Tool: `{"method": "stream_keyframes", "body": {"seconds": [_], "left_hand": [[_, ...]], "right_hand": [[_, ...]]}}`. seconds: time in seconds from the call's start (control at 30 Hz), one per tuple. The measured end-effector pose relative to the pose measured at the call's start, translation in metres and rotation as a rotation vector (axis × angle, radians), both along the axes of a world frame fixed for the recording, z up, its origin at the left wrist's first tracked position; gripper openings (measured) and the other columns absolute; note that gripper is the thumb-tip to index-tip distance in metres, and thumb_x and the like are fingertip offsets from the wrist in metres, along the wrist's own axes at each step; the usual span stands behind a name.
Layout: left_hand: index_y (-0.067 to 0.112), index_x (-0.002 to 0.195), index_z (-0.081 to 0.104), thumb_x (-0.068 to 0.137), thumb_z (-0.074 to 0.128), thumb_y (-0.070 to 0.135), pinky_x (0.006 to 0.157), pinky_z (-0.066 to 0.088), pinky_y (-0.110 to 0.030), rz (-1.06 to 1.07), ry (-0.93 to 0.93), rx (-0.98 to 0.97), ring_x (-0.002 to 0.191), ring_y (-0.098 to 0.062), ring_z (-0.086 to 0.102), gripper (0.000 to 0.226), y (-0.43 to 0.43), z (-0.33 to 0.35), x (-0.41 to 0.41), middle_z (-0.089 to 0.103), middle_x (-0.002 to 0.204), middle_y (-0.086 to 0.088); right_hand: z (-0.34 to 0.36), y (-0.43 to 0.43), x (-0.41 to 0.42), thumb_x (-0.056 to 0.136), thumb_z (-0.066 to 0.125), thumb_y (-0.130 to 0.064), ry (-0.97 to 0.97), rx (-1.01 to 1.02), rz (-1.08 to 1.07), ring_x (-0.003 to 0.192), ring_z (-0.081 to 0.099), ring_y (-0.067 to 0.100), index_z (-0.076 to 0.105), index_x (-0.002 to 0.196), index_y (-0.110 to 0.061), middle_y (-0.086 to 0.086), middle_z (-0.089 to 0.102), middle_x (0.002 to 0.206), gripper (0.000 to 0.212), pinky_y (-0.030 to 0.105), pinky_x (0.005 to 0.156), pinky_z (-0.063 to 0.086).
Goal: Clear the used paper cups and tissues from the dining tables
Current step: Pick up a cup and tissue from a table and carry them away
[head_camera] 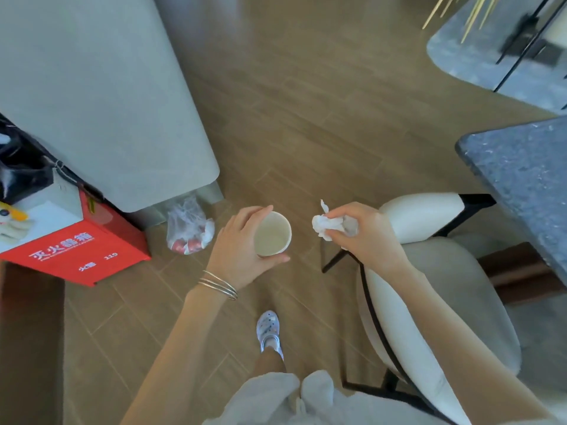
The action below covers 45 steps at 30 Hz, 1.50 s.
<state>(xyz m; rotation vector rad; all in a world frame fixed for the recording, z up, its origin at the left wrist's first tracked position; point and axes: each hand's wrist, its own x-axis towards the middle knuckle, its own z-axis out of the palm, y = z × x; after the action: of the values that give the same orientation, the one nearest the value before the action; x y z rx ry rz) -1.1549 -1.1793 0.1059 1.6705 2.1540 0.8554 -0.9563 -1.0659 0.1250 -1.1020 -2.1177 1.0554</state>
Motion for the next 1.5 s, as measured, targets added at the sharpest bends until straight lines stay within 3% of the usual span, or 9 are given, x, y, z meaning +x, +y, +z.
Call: {"method": "stream_keyframes", "body": {"seconds": [0.37, 0.7, 0.8, 1.03, 1.23, 1.5], "left_hand": [[0.022, 0.132, 0.046, 0.055, 0.082, 0.048, 0.094, 0.043, -0.045, -0.057, 0.078, 0.03, 0.113, -0.021, 0.05, 0.089, 0.178, 0.024, -0.147, 0.048, 0.127, 0.003], [0.024, 0.132, 0.045, 0.057, 0.082, 0.049, 0.095, 0.041, -0.039, 0.046, 0.047, -0.01, 0.113, -0.019, 0.049, 0.087, 0.352, 0.002, -0.229, 0.047, 0.128, 0.006], [0.022, 0.132, 0.044, 0.058, 0.082, 0.046, 0.094, 0.043, -0.047, 0.07, 0.045, -0.016, 0.114, -0.02, 0.048, 0.087, 0.415, 0.014, -0.25, 0.046, 0.129, 0.004], [0.024, 0.133, 0.043, 0.058, 0.082, 0.047, 0.093, 0.043, -0.045, 0.165, 0.038, 0.008, 0.111, -0.019, 0.046, 0.087, 0.534, 0.032, -0.299, 0.045, 0.128, 0.004], [0.023, 0.133, 0.044, 0.058, 0.082, 0.046, 0.093, 0.043, -0.047, 0.171, 0.016, -0.028, 0.113, -0.022, 0.048, 0.088, 0.616, 0.012, -0.354, 0.045, 0.128, 0.002], [0.023, 0.134, 0.043, 0.058, 0.082, 0.047, 0.095, 0.043, -0.045, 0.2, 0.009, -0.03, 0.116, -0.02, 0.046, 0.089, 0.749, 0.008, -0.475, 0.045, 0.13, 0.004]], "right_hand": [[0.02, 0.165, -0.137, 0.075, 0.072, -0.01, 0.013, 0.045, -0.073, 0.063, 0.055, -0.007, 0.068, 0.087, -0.014, -0.005, 0.066, 0.087, 0.014, 0.016, 0.064, 0.044], [-0.003, 0.358, -0.227, 0.074, 0.072, -0.008, -0.023, 0.003, 0.041, 0.072, 0.06, 0.013, 0.068, 0.09, -0.014, 0.0, 0.066, 0.09, 0.017, 0.039, 0.067, 0.053], [0.011, 0.431, -0.254, 0.075, 0.071, -0.007, -0.01, 0.017, 0.089, 0.073, 0.06, 0.011, 0.068, 0.09, -0.015, -0.001, 0.066, 0.089, 0.017, 0.037, 0.068, 0.053], [0.036, 0.564, -0.319, 0.075, 0.071, -0.007, -0.005, 0.097, 0.174, 0.065, 0.055, -0.004, 0.068, 0.086, -0.014, -0.01, 0.062, 0.079, 0.013, 0.023, 0.063, 0.046], [0.012, 0.646, -0.378, 0.075, 0.072, -0.008, -0.046, 0.096, 0.225, 0.069, 0.06, 0.008, 0.07, 0.086, -0.014, -0.003, 0.065, 0.082, 0.013, 0.025, 0.063, 0.05], [0.014, 0.784, -0.505, 0.075, 0.07, -0.008, -0.031, 0.066, 0.258, 0.063, 0.056, -0.004, 0.069, 0.088, -0.015, -0.01, 0.062, 0.077, 0.015, 0.022, 0.062, 0.047]]}}
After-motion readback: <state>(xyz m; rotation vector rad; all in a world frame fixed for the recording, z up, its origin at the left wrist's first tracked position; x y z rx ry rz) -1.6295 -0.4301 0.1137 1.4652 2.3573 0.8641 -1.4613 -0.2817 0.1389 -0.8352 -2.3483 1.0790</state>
